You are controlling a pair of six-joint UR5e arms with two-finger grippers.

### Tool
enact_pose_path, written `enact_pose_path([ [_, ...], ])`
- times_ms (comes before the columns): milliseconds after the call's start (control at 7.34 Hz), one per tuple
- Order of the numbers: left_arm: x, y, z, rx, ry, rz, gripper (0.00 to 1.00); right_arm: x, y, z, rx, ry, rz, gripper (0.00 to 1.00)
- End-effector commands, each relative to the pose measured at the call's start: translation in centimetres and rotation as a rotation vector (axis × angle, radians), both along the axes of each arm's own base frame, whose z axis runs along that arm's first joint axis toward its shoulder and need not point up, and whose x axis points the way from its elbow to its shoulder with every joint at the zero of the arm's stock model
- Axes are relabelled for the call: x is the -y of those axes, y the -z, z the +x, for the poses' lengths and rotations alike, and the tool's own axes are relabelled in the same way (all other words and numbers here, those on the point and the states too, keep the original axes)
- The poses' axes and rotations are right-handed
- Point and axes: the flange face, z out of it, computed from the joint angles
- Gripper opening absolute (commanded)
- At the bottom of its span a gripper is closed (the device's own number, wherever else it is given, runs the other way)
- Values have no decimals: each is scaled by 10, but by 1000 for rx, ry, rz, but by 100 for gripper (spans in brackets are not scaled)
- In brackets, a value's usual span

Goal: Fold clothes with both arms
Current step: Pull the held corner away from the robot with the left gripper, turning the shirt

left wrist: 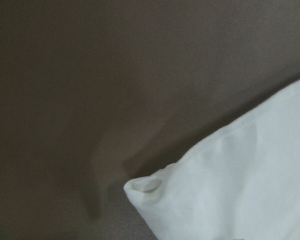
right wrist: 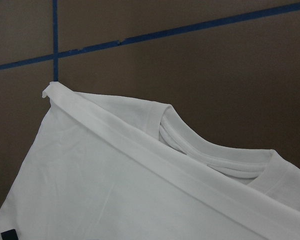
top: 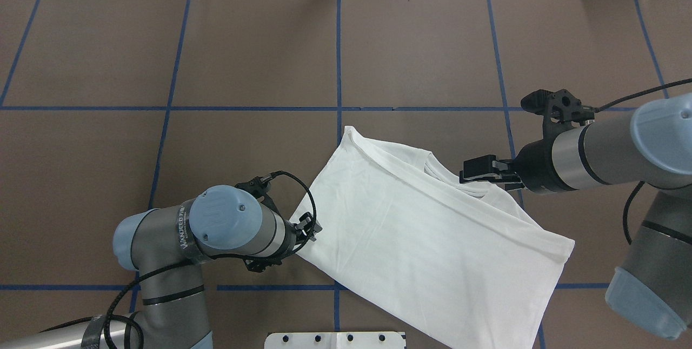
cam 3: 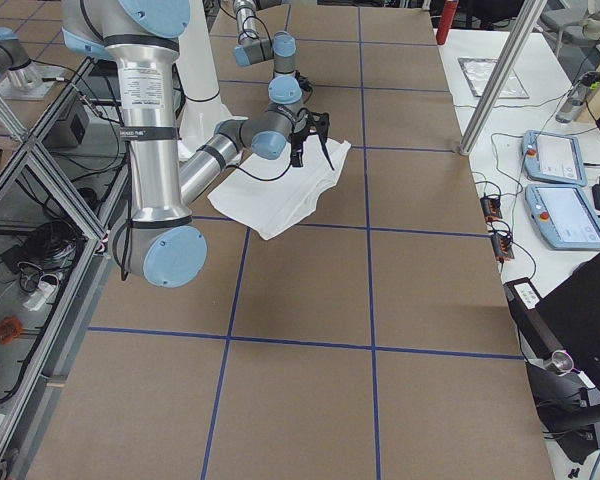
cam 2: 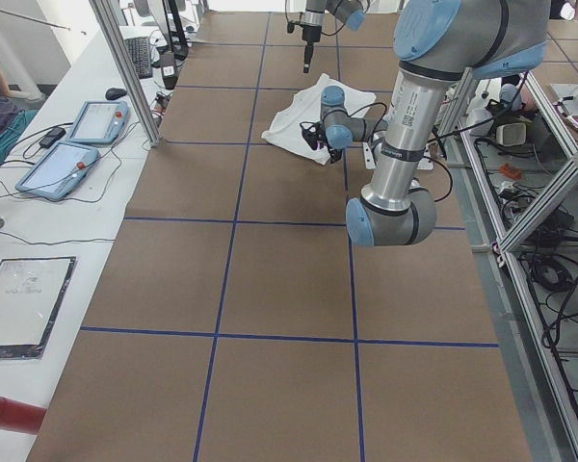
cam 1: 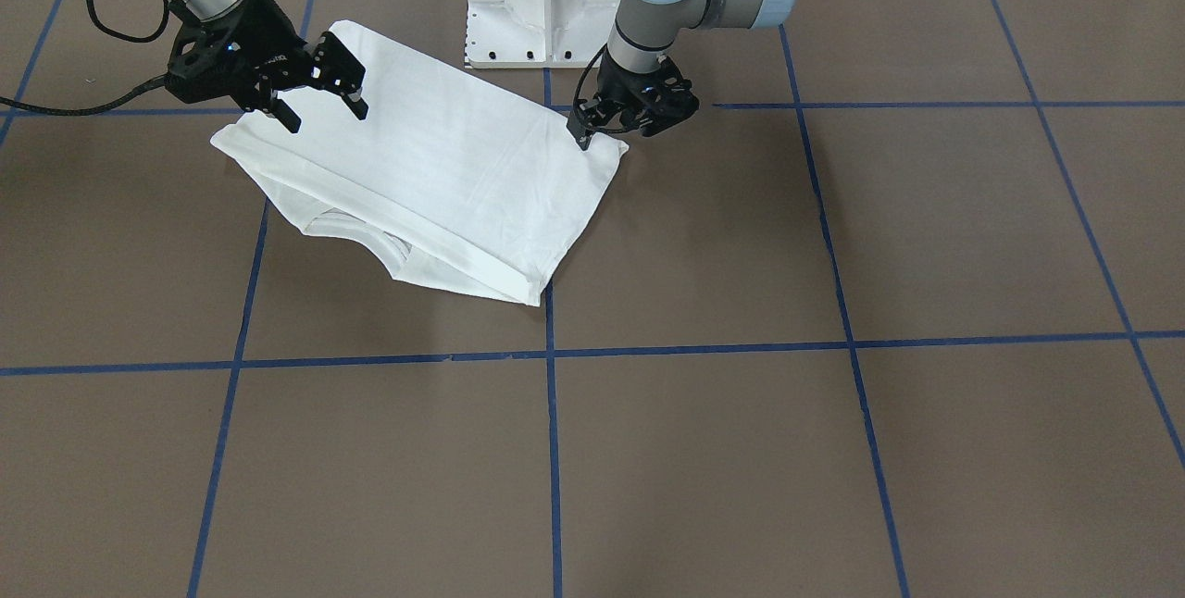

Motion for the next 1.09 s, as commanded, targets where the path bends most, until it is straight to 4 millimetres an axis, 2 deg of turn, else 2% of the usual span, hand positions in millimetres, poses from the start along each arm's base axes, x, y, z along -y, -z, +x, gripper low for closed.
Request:
enact_pose_path([
  [0,4,-6,2,14,7,-3,77,0,1,-1,1,1,1,100],
  [272,3,-6,3,13,5,-3,61,0,-1,0,-2,0,-1,100],
  [409,3,-5,3,11,6,-2,37,1,-2,-1,-4,1,-4,100],
  [545,5,-4,2,9,5,5,2,1,-1,-1,-2,1,-3,100],
  [681,12,1,-5,-2,14,13,0,1,-1,-1,-2,0,-3,100],
  [953,44,8,-27,-15,70,16,0,1,-1,-1,-2,1,-3,100],
])
